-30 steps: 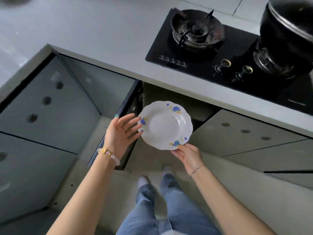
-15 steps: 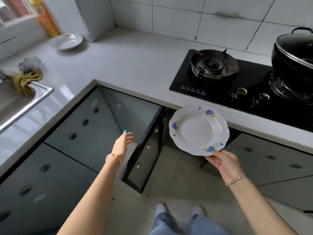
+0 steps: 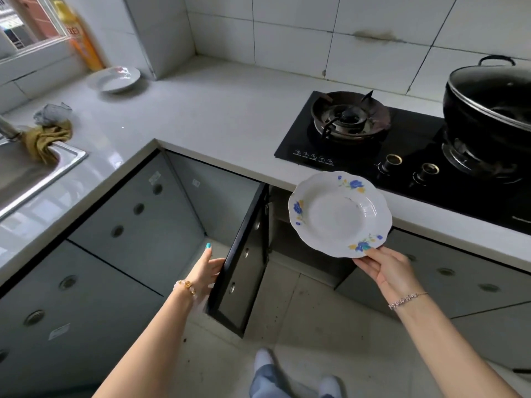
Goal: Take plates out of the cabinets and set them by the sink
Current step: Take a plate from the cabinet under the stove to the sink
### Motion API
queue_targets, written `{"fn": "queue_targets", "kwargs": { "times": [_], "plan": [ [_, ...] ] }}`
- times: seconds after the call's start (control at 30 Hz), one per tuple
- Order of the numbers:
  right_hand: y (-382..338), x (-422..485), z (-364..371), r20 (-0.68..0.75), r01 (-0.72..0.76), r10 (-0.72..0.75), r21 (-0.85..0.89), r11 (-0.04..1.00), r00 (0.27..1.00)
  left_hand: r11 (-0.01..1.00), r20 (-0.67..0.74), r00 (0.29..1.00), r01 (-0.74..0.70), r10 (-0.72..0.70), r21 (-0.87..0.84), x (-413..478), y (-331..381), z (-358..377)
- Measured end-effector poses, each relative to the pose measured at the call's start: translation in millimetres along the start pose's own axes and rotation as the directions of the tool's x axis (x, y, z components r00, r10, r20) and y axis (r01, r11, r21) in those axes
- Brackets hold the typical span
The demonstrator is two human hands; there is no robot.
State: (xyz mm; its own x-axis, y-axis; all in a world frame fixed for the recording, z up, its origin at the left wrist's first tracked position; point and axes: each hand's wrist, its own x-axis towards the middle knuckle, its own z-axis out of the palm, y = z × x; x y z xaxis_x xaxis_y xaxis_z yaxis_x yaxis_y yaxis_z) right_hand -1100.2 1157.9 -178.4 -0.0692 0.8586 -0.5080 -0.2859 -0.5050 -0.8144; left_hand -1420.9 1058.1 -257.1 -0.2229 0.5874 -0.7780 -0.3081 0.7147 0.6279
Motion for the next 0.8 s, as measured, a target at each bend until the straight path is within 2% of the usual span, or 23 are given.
{"fn": "queue_targets", "kwargs": {
  "times": [0.23, 0.43, 0.8],
  "plan": [
    [-25, 0, -43, -0.012, 0.023, -0.023, 0.052, 0.998, 1.000, 0.979, 0.215, 0.977, 0.056, -0.012, -0.198, -13, -20, 93],
    [-43, 0, -84, -0.038, 0.047, -0.045, 0.056, 0.997, 0.998, 0.980, 0.305, 0.952, 0.030, 0.032, -0.196, -17, -15, 174],
    [-52, 4, -113, -0.009, 0.045, -0.045, 0.001, 0.999, 0.999, 0.950, 0.232, 0.949, -0.145, 0.212, -0.275, -42, 17, 215]
  ]
}}
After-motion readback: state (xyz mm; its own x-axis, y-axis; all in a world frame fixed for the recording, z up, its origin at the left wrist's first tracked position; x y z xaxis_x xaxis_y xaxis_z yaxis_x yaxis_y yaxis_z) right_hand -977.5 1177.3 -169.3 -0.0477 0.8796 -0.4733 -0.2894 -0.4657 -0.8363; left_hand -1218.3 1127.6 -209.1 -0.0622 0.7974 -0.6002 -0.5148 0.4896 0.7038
